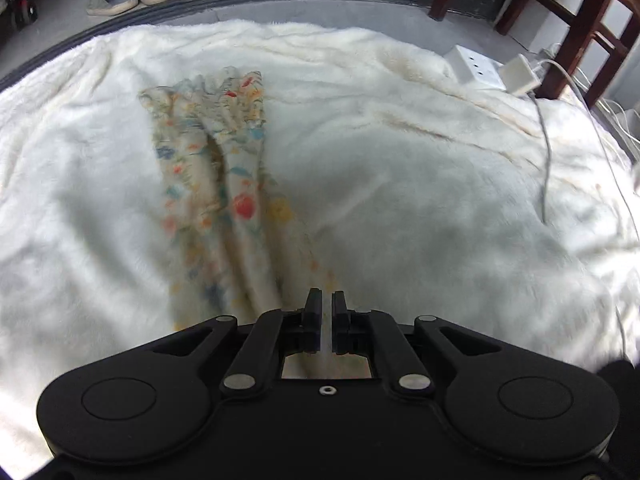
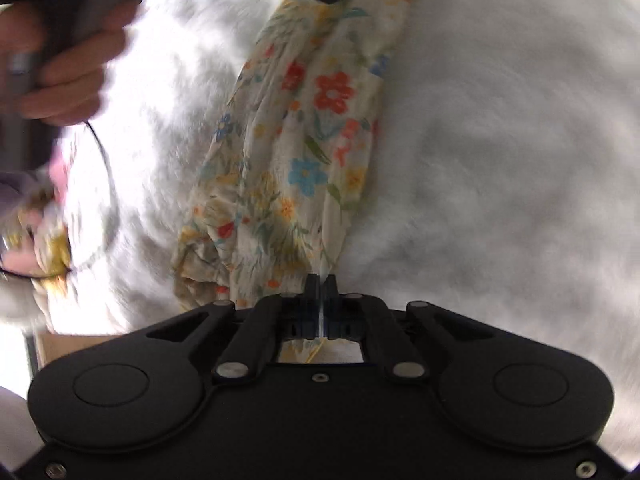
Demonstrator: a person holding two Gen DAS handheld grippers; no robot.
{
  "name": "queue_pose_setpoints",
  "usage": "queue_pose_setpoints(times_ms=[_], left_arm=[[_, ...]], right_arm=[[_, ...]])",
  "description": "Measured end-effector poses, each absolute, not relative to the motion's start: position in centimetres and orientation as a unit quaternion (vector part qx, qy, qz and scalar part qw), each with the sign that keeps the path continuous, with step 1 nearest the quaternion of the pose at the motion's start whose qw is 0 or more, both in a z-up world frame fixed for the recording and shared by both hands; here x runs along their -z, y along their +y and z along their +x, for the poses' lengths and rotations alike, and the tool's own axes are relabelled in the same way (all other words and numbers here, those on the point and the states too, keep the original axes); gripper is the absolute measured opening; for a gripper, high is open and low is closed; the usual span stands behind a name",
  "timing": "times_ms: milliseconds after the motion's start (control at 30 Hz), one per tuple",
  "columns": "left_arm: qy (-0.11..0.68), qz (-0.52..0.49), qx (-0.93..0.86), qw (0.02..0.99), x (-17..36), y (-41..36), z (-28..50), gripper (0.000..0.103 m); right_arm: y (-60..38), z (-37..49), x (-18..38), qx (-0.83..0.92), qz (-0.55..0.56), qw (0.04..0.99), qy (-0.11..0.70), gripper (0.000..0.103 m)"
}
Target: Fold clothes
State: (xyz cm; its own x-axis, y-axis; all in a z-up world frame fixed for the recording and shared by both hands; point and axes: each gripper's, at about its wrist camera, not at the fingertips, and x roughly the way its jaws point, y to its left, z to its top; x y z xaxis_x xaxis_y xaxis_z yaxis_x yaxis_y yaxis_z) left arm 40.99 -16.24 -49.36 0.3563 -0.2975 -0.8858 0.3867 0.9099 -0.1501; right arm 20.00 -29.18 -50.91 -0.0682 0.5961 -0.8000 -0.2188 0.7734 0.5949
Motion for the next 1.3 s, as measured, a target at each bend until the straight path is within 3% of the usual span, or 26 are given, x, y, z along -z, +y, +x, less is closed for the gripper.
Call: queue_pose_setpoints(times_ms=[133, 200, 233, 267, 300, 367, 400, 567, 700, 767, 833, 867, 1133, 1300], left_arm=[[0.541, 0.033, 0.193, 0.818, 51.8, -16.2, 41.2, 0.005], [0.534, 0.019, 0.190, 0.824, 51.9, -15.5, 40.4, 0.005], [0.535, 0.014, 0.191, 0.823, 51.7, -15.5, 40.3, 0.005], [0.528, -0.001, 0.193, 0.827, 50.6, -14.9, 39.5, 0.005], [0.521, -0.016, 0.196, 0.831, 49.5, -14.4, 38.7, 0.005], [0.505, -0.012, 0.177, 0.845, 48.0, -13.9, 36.7, 0.005], [0.499, -0.007, 0.168, 0.850, 47.4, -13.7, 35.7, 0.005], [0.514, 0.014, 0.160, 0.842, 46.8, -15.2, 30.7, 0.005], [0.521, 0.059, 0.179, 0.833, 47.1, -17.0, 28.1, 0.005], [0.525, 0.065, 0.195, 0.826, 47.1, -17.2, 27.3, 0.005], [0.524, 0.072, 0.203, 0.824, 47.0, -17.3, 26.6, 0.005], [0.522, 0.076, 0.203, 0.825, 47.0, -17.3, 26.3, 0.005], [0.544, 0.110, 0.223, 0.801, 48.6, -18.0, 24.7, 0.005], [0.550, 0.155, 0.241, 0.785, 50.0, -19.3, 24.2, 0.006]], right_arm=[[-31.2, 19.1, 52.5, -0.242, 0.262, 0.629, 0.690, 0.002], [-30.8, 18.6, 52.5, -0.242, 0.235, 0.635, 0.695, 0.007], [-30.8, 18.8, 52.0, -0.252, 0.221, 0.641, 0.691, 0.012], [-31.2, 19.5, 51.5, -0.261, 0.214, 0.641, 0.689, 0.029], [-31.6, 20.2, 51.0, -0.271, 0.206, 0.642, 0.687, 0.040], [-33.1, 22.5, 49.4, -0.272, 0.190, 0.668, 0.666, 0.054], [-34.8, 25.1, 47.8, -0.260, 0.182, 0.705, 0.634, 0.056], [-35.8, 35.9, 44.9, -0.218, 0.174, 0.784, 0.555, 0.056], [-29.4, 46.2, 46.6, -0.238, 0.180, 0.792, 0.532, 0.052], [-26.6, 49.4, 48.0, -0.233, 0.170, 0.786, 0.547, 0.041], [-24.6, 51.4, 48.8, -0.226, 0.156, 0.779, 0.564, 0.006], [-23.7, 51.7, 48.9, -0.227, 0.142, 0.781, 0.564, 0.000], [-25.0, 51.7, 46.6, -0.179, 0.085, 0.844, 0.498, 0.000], [-23.7, 52.5, 48.1, -0.194, 0.050, 0.829, 0.522, 0.006]])
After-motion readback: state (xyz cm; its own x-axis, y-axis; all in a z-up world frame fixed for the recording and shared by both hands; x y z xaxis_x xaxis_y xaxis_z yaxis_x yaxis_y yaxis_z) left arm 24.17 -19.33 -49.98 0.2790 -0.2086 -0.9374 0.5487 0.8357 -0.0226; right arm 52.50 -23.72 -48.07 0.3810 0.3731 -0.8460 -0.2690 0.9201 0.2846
